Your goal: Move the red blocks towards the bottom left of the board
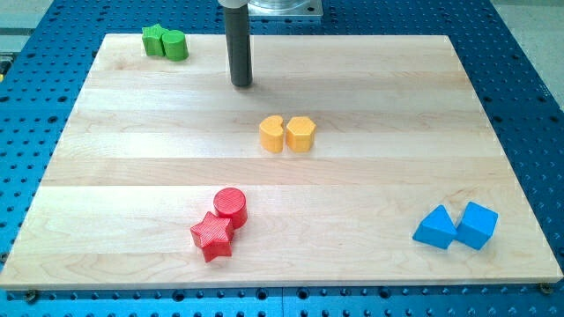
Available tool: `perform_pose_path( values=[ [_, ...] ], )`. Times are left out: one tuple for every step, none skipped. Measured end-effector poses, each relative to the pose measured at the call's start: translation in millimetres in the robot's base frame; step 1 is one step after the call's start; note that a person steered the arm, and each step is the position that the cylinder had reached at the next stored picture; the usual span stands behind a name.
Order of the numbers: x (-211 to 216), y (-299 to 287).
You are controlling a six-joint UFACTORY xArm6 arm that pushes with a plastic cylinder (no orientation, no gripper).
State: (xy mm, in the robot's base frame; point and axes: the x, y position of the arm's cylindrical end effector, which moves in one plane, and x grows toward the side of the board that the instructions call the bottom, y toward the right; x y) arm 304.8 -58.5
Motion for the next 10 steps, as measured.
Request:
perform_pose_path(
  values=[
    [0.0, 8.1],
    [-1.5, 0.0],
    [-1.4, -0.9],
    [-3.1, -0.9],
    [-3.1, -1.6],
    [-2.9, -0.9],
    [11.9, 6.7],
    [9.4, 3.3],
    [11.1, -3.4],
    [-10.3, -2.2]
  ],
)
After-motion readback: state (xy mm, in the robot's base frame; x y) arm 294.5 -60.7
